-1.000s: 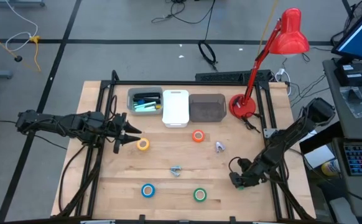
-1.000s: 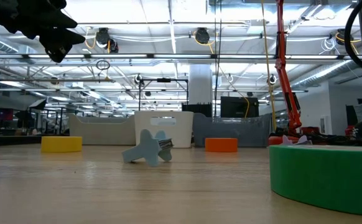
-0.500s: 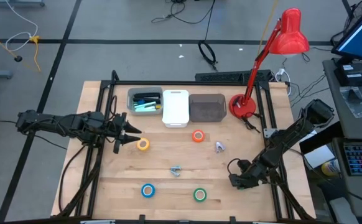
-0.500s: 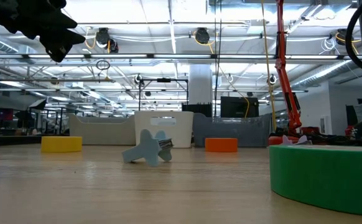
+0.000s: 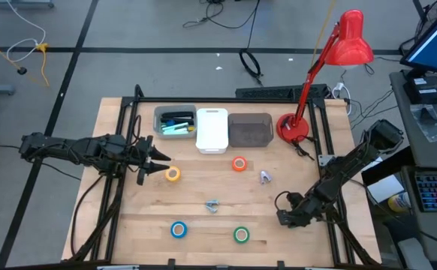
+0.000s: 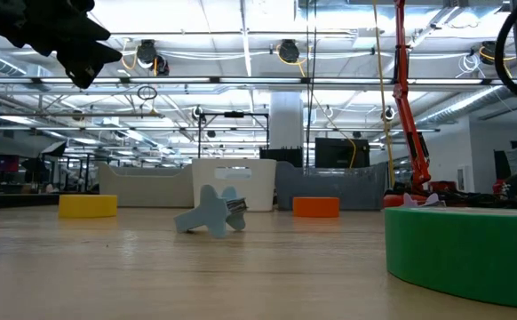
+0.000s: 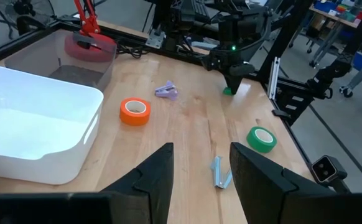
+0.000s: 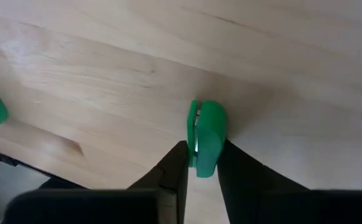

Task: Pick and place Stapler, Stapler remover, tape
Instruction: Put the green stapler into the gray bin

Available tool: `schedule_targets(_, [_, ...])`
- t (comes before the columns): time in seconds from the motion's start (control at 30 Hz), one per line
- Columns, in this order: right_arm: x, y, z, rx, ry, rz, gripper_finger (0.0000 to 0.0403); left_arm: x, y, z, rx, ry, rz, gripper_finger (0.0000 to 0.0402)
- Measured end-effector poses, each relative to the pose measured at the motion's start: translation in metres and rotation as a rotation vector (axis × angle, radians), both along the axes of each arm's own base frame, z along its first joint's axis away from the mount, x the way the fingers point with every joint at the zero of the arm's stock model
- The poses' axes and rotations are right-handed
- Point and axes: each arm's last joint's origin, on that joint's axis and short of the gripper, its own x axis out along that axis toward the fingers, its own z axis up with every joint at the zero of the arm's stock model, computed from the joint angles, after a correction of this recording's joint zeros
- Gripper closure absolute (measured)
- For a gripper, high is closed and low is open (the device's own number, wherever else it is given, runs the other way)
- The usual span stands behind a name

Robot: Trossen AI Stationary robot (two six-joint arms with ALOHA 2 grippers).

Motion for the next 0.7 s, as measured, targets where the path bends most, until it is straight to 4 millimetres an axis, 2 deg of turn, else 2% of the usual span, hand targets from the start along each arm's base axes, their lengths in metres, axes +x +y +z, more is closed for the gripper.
schedule_targets(0.3, [0.010, -0.009, 0.011, -0.070, -0.168, -0.059, 0.0335, 0.002, 0.002, 0.006, 0.005, -0.064, 0.086, 0.0243])
schedule_targets(0.47, [0.018, -0.022, 0.020, -0.210, -0.358, -0.145, 0.0342, 0.003, 0.003, 0.014, -0.005, -0.150, 0.103, 0.0243])
schedule_targets(0.7, [0.044, -0.040, 0.043, -0.299, -0.641, -0.187, 0.0342, 0.004, 0.003, 0.021, -0.016, -0.224, 0.105, 0.0243])
